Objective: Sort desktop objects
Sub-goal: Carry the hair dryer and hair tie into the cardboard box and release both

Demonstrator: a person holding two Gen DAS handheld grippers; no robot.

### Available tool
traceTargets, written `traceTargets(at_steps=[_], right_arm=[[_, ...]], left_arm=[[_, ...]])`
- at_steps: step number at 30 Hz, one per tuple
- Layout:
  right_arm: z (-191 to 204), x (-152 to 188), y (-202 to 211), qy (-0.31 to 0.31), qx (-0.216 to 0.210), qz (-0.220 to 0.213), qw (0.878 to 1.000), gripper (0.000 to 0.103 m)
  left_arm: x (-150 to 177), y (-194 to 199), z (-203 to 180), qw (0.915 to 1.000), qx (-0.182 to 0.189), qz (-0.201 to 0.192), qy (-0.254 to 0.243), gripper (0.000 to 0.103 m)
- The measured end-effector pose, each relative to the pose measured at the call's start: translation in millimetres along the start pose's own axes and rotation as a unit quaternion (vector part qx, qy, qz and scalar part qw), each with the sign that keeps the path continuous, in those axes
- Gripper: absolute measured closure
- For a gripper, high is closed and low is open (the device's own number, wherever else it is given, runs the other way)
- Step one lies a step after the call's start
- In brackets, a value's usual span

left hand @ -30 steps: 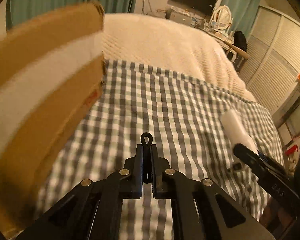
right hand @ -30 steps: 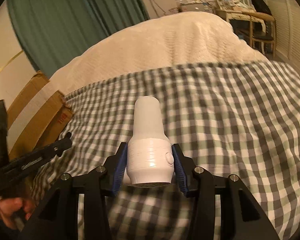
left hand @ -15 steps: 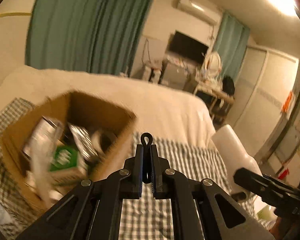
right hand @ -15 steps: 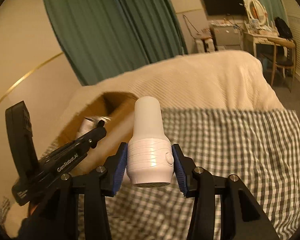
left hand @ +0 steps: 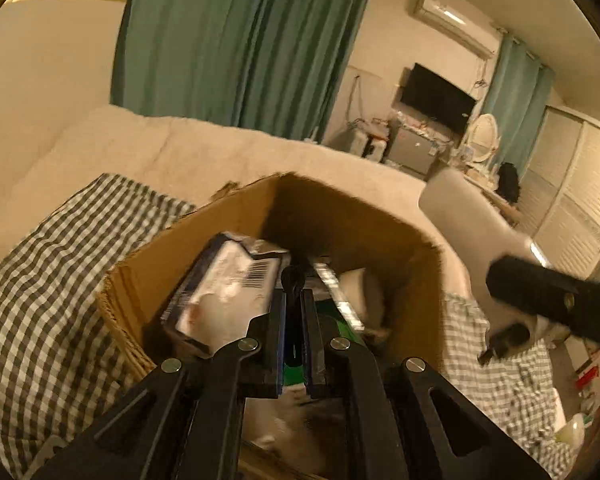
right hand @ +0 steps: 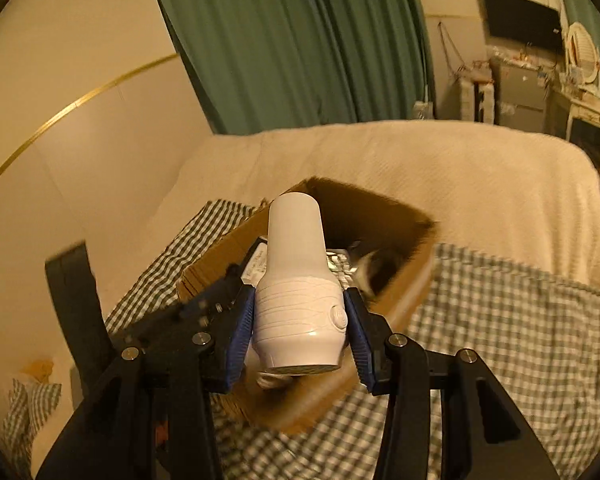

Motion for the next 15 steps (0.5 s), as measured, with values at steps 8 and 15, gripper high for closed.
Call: traceTargets(at_steps=[8, 15], right_arm=[[-22, -17, -31, -0.014, 0.037, -0.008, 0.999, 0.032], [-56, 2, 39, -0.020, 0.112, -0.047, 0.992, 0.024]], left_arm=[[1, -12, 22, 0.9998, -0.016, 0.009, -0.001, 0.016], [-11, 38, 0, 0.9977, -0.066, -0.008, -0.018, 0.002]])
Point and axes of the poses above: each gripper's, at about its wrist camera, not at the fingertips, and y roughly against the way its jaws point, z to its left, x to its underside, the point moved 10 cm from there along -y, roughly the way its jaws point, and after that the axes turned 4 degrees about -z, right-handed, at the moved point
